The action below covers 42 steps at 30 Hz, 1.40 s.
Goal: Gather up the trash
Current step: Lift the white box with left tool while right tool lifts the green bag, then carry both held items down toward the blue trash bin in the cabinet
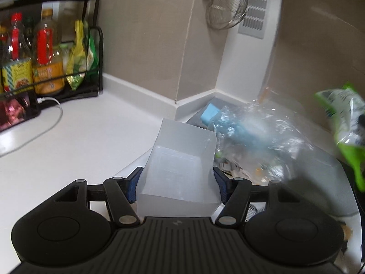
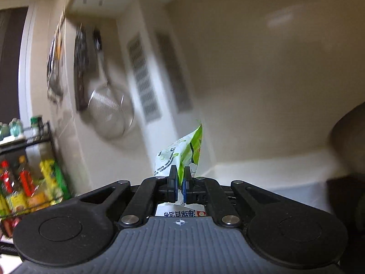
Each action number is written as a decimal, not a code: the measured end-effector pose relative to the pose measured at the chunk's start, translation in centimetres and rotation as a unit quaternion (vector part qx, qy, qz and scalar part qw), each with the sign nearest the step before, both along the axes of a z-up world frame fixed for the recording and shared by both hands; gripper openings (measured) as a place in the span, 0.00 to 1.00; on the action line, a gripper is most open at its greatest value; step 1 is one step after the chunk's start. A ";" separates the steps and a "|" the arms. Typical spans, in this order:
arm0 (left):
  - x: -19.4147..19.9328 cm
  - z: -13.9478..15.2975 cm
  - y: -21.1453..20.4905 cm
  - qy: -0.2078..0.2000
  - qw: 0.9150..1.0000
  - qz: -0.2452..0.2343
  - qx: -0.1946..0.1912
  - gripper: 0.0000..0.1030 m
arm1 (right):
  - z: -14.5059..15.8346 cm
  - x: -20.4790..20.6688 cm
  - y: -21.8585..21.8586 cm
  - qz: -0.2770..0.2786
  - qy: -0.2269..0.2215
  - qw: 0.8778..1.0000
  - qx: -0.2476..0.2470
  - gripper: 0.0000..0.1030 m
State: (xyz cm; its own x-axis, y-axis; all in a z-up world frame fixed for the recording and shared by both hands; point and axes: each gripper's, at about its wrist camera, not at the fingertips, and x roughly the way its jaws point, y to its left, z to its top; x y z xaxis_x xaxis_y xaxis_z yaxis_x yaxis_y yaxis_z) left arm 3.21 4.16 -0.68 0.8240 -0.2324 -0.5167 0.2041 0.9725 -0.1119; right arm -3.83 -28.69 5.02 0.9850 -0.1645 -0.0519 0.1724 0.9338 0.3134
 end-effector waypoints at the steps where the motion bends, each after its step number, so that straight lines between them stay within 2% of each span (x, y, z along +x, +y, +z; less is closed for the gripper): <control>1: -1.0 0.2 0.1 -0.006 1.000 -0.001 0.005 0.66 | 0.2 -1.2 -0.2 -0.018 -0.010 1.000 -0.007 0.04; 4: -3.8 0.5 0.6 -0.020 1.000 -0.008 0.011 0.67 | 0.8 -4.1 -0.2 -0.058 -0.031 0.997 -0.028 0.04; 9: -8.8 0.9 2.4 -0.027 1.000 -0.010 0.013 0.67 | 1.1 -8.2 0.4 -0.064 -0.034 0.997 -0.035 0.04; 13: -12.4 1.0 3.6 -0.035 0.999 -0.004 0.031 0.67 | 1.9 -11.7 1.8 -0.051 -0.043 0.997 -0.033 0.04; 19: -17.0 0.7 6.2 -0.023 0.999 0.014 0.041 0.67 | 2.5 -16.4 4.8 0.013 -0.037 0.998 -0.045 0.04; 23: -20.1 0.0 7.9 -0.021 0.998 0.029 0.055 0.67 | 2.4 -18.4 7.1 0.067 -0.013 0.997 -0.040 0.04; 29: -23.5 -1.9 10.8 0.012 0.997 0.058 0.054 0.67 | 1.1 -20.1 11.3 0.138 0.041 0.989 -0.045 0.04; 36: -25.6 -3.8 12.8 0.026 0.994 0.088 0.054 0.67 | -0.9 -21.0 16.3 0.212 0.100 0.971 -0.045 0.04; 42: -26.5 -5.1 13.2 0.039 0.994 0.092 0.045 0.67 | -2.5 -21.5 19.8 0.256 0.143 0.955 -0.049 0.04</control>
